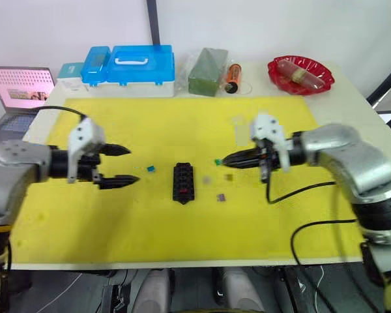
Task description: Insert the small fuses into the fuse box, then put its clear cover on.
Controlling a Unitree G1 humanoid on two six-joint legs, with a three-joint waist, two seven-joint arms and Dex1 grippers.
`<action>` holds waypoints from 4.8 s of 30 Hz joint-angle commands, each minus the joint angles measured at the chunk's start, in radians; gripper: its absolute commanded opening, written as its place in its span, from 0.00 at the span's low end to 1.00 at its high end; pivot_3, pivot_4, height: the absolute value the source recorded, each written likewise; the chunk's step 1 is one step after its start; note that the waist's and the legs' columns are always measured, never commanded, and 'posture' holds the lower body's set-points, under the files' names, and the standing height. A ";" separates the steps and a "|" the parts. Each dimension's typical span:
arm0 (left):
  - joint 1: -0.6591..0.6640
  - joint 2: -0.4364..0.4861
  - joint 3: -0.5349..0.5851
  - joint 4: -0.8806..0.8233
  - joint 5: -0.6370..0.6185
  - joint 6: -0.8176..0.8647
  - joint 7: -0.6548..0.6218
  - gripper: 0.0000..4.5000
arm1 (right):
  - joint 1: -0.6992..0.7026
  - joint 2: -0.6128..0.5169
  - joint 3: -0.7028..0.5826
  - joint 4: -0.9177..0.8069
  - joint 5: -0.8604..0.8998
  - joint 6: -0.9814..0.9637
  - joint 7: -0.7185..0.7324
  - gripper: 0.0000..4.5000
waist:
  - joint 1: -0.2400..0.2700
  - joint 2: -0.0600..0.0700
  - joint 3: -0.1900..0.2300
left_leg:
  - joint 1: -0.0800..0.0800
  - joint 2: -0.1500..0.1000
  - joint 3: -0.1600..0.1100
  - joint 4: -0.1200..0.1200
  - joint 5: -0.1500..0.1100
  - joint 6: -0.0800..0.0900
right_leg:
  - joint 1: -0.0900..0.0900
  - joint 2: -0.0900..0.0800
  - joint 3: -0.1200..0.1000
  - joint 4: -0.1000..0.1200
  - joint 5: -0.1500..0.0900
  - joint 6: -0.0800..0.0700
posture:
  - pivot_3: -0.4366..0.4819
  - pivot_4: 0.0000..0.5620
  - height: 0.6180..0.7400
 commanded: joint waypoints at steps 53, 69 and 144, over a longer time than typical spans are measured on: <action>-0.292 -0.499 0.415 0.560 -0.378 0.966 0.659 0.65 | -0.072 0.123 0.068 -0.167 -0.006 0.093 -0.211 1.00 | 0.002 -0.002 0.000 | 0.000 -0.001 -0.002 0.001 0.001 -0.002 | 0.000 -0.002 -0.001 0.002 0.001 0.000 | 0.48 0.27 1.00; -0.292 -0.569 0.397 0.615 -0.325 0.926 0.717 0.65 | -0.084 0.145 0.074 -0.166 -0.024 0.086 -0.213 1.00 | 0.007 -0.001 -0.001 | 0.000 -0.002 -0.002 0.001 0.001 -0.003 | 0.000 -0.003 -0.001 0.002 0.001 0.000 | 0.48 0.27 1.00; -0.176 -0.389 0.067 -0.066 -0.410 0.482 0.190 0.02 | -0.213 0.222 -0.045 -0.145 0.223 0.462 -0.241 1.00 | 0.001 -0.002 0.000 | -0.001 -0.003 -0.004 -0.002 0.002 -0.005 | 0.001 -0.006 -0.006 -0.001 -0.001 -0.003 | 0.48 0.27 1.00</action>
